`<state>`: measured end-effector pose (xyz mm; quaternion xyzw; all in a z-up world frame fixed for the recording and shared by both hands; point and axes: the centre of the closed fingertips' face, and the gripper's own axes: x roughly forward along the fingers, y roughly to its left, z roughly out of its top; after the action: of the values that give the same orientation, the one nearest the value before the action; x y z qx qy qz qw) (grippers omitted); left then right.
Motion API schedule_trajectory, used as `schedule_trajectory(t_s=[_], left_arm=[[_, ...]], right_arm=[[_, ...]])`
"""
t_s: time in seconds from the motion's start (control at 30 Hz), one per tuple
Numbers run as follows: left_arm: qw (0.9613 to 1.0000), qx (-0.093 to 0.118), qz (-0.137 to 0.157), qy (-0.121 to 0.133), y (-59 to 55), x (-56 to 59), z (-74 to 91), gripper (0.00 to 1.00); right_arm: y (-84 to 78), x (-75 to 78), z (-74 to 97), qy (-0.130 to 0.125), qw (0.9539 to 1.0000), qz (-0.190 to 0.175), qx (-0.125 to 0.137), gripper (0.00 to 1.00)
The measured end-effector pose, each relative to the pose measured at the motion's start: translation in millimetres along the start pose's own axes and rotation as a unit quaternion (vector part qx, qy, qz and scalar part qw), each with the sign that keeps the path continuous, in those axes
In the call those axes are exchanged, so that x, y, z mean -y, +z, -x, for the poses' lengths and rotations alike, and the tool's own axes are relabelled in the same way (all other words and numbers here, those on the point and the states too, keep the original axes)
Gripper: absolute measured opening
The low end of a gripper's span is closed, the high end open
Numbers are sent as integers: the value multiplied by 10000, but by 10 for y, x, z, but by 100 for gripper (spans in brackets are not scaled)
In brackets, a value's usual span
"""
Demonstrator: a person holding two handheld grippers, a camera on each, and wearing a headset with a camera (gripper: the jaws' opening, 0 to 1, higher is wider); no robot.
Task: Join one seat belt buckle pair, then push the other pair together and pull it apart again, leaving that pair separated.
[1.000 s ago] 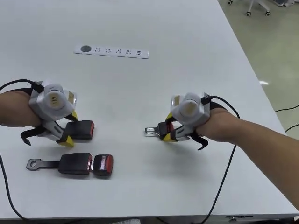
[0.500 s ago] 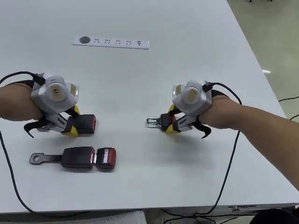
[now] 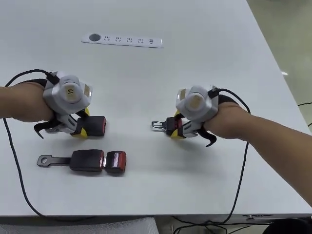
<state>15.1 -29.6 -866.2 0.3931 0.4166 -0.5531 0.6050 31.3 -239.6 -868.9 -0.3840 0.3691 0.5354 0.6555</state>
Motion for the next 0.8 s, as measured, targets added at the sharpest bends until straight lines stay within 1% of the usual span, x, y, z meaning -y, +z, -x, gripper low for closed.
schedule_trajectory(t_s=[0.13, 0.2, 0.23, 0.27, 0.33, 0.4, 0.57, 0.7, 0.8], left_arm=[[10000, 19, 4, -10, -3, -2, -3, 33], [10000, 44, -7, -9, -5, -3, 0, 33], [10000, 50, 7, -5, -4, -3, -1, 33], [10000, 54, 17, -2, -5, -3, -1, 33], [10000, 46, 16, 0, -8, -4, -2, 33], [10000, 32, 13, -7, -7, -2, -1, 33], [10000, 15, 15, -21, -10, 0, -1, 33], [10000, 11, 22, -8, -10, 4, 0, 33], [10000, -7, 41, 0, -15, 3, -2, 32]], right_arm=[[150, -33, -64, 31, 10000, 15, 81, 34], [234, -54, -102, 53, 9999, -41, 156, 34], [291, -62, -123, 61, 9997, -134, 208, 34], [311, -67, -129, 71, 9996, -152, 221, 34], [417, -106, -165, 126, 9993, -172, 318, 34], [527, -140, -224, 111, 9993, -90, 360, 34], [732, -177, -320, 79, 9991, -26, 425, 33], [851, -173, -387, 26, 9991, 100, 419, 33], [941, -185, -427, 60, 9989, 230, 402, 33]])
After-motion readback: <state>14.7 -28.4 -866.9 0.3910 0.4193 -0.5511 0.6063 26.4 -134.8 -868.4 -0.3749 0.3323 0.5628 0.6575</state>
